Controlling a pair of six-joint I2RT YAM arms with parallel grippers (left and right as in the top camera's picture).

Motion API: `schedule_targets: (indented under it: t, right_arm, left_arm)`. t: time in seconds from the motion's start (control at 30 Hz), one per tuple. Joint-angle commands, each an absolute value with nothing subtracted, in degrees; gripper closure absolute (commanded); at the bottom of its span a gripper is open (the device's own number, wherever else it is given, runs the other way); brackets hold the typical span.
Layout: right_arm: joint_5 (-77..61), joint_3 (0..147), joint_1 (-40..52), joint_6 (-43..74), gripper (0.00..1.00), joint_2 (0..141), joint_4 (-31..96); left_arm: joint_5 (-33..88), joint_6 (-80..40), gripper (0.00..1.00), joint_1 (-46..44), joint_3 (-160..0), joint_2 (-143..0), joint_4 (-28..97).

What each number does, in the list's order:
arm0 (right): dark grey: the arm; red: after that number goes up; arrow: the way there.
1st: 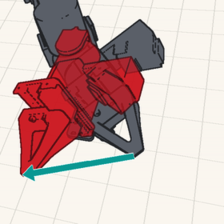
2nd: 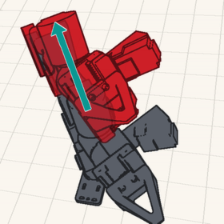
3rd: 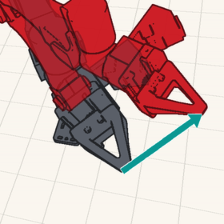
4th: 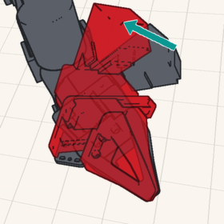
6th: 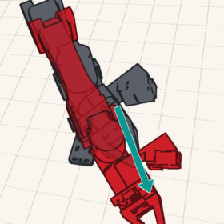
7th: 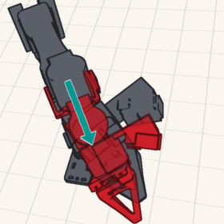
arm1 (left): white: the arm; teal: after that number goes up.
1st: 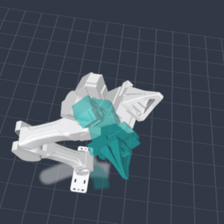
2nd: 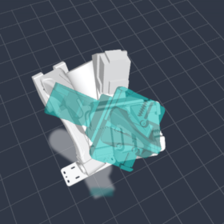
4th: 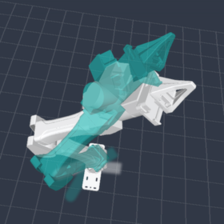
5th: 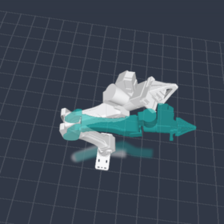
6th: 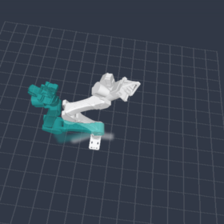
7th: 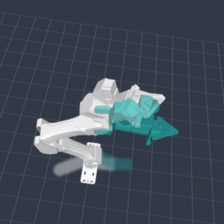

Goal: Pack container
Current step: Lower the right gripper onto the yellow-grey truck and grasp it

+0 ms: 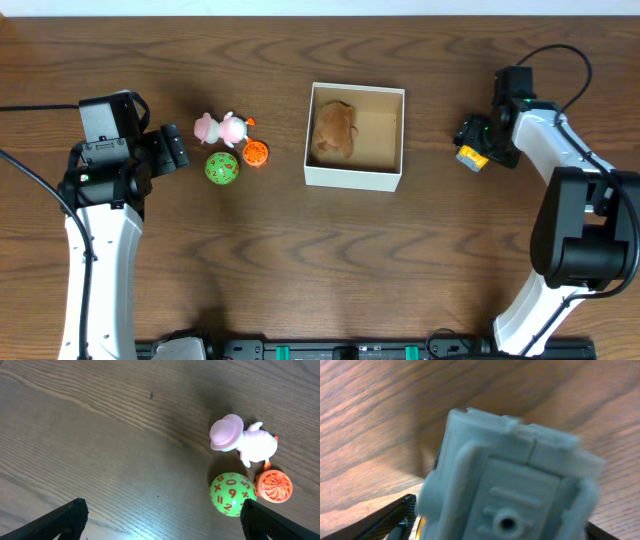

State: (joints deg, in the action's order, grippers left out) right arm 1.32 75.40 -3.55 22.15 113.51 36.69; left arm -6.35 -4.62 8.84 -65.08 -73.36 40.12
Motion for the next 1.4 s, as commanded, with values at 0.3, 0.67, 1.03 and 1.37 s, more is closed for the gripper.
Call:
schedule_targets:
  t: [0.3,0.67,1.03,1.37]
  right_arm:
    - [3.4,81.8,-2.8,24.4,0.15,111.5,40.7]
    - [3.7,82.7,-2.7,36.0,0.27,110.5,44.8]
    - [4.8,82.1,-2.7,39.2,0.27,110.7,45.7]
    - [6.0,79.3,-2.7,40.7,0.28,110.7,42.5]
  left_arm:
    - [-6.4,-4.3,0.02,9.0,-66.2,-73.4,40.2]
    - [-6.4,-4.3,0.02,9.0,-66.2,-73.4,40.2]
    - [-6.4,-4.3,0.02,9.0,-66.2,-73.4,40.2]
    - [-6.4,-4.3,0.02,9.0,-66.2,-73.4,40.2]
